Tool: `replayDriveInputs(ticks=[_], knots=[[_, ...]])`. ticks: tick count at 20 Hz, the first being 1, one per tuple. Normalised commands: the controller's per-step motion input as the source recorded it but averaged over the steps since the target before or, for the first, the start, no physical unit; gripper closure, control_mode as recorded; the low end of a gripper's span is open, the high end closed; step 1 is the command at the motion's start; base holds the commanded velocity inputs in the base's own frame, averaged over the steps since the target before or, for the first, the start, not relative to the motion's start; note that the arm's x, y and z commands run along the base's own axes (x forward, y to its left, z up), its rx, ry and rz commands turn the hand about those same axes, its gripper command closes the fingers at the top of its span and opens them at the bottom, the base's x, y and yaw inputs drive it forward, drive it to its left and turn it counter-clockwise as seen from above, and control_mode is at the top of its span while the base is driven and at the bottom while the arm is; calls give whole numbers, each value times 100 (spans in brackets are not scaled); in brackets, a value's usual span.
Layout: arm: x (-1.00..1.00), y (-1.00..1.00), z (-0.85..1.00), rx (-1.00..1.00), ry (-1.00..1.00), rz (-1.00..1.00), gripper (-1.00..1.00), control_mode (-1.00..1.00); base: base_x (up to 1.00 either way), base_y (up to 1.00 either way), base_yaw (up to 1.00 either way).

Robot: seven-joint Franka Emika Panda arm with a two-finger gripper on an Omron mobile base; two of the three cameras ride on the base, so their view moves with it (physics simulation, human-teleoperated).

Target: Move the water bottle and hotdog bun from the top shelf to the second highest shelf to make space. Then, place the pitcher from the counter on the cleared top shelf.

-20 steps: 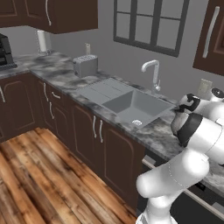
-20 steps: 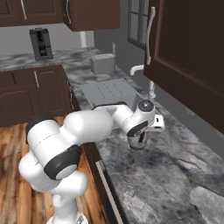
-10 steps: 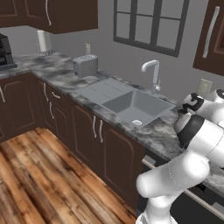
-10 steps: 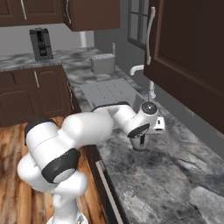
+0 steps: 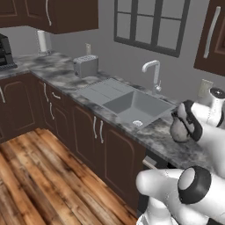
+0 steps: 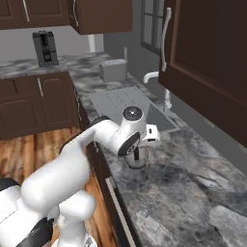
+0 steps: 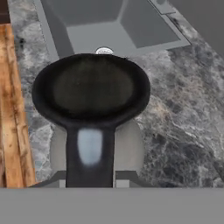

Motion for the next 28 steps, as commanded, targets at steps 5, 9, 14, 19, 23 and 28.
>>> replayDriveInputs(ticks=[5,9,14,19,23,28], knots=[[-39,100,90,-15,-1,-3,100,-100,0,0,0],[-48,98,75,-7,-6,-11,100,-100,0,0,0],[-59,78,61,0,-8,-14,100,-100,0,0,0],[-70,48,56,11,-5,-10,100,-100,0,0,0],[-76,38,54,22,-5,-5,100,-100,0,0,0],[-79,26,53,30,-3,0,100,-100,0,0,0]])
